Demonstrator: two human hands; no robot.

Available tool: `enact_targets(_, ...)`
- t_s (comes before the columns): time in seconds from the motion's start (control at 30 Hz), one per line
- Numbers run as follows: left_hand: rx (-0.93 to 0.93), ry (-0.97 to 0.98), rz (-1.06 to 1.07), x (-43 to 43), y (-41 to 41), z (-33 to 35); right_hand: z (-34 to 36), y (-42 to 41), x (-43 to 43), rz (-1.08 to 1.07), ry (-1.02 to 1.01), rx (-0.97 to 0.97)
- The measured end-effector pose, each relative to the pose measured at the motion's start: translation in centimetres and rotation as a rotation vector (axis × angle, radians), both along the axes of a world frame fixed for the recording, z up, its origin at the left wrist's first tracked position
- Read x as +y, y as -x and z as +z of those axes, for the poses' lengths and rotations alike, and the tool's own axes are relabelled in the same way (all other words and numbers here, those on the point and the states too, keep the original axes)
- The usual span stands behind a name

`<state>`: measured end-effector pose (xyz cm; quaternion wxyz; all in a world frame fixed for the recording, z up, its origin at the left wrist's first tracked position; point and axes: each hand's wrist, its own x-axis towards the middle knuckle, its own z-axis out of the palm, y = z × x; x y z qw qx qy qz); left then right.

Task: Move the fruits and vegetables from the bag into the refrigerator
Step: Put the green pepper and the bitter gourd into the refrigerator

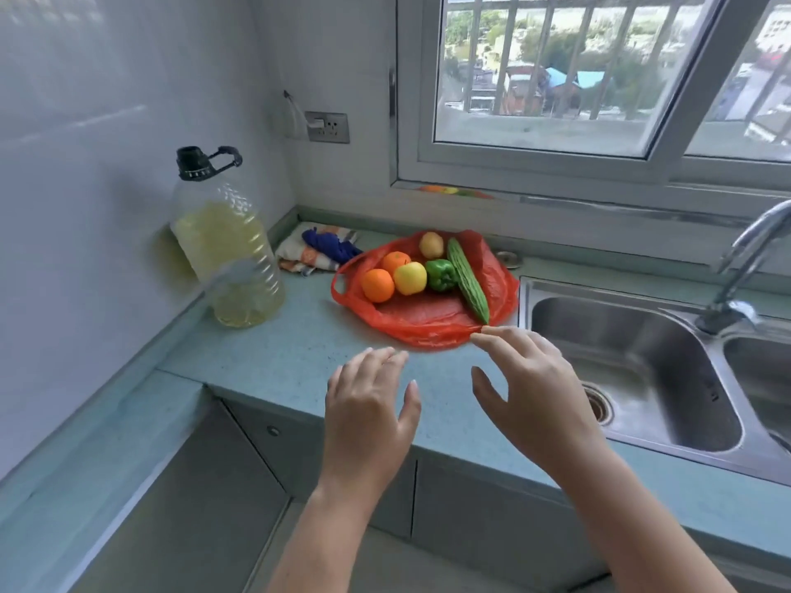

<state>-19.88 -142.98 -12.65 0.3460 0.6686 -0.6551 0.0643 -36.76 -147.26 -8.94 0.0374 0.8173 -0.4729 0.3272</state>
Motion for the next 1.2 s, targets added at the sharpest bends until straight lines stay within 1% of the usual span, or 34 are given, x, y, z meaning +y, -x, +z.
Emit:
enact_targets(0.17, 0.009, -0.063, -0.005, -4.4, -2.4, -1.9, -1.5, -1.8, -5.1, 0.014, -0.037, 0.001)
enact_targets(0.37, 0.132, -0.139, -0.04, -11.1, -4.5, -3.2, -4.0, -3.8, -12.6, 0.019, -0.106, -0.012)
enact_targets(0.47, 0.171, -0.159, -0.051, -15.8, -5.4, -3.6, -5.3, -4.1, -16.9, -0.011, -0.145, -0.026)
enact_targets(0.6, 0.14, -0.144, -0.062, -22.2, -5.8, -4.0, -7.0, -3.7, -22.4, -0.064, -0.193, -0.012)
enact_targets(0.8, 0.148, -0.233, -0.12, -29.5, -4.8, -5.8, -9.6, -3.0, -28.9, -0.149, -0.311, 0.004)
enact_targets(0.93, 0.166, -0.301, -0.223, -33.5, -4.0, -7.6, -11.9, -2.3, -31.8, -0.173, -0.396, -0.004)
enact_targets(1.2, 0.105, -0.436, -0.309, -39.2, -2.6, -10.0, -15.1, -1.4, -35.3, -0.253, -0.547, -0.04)
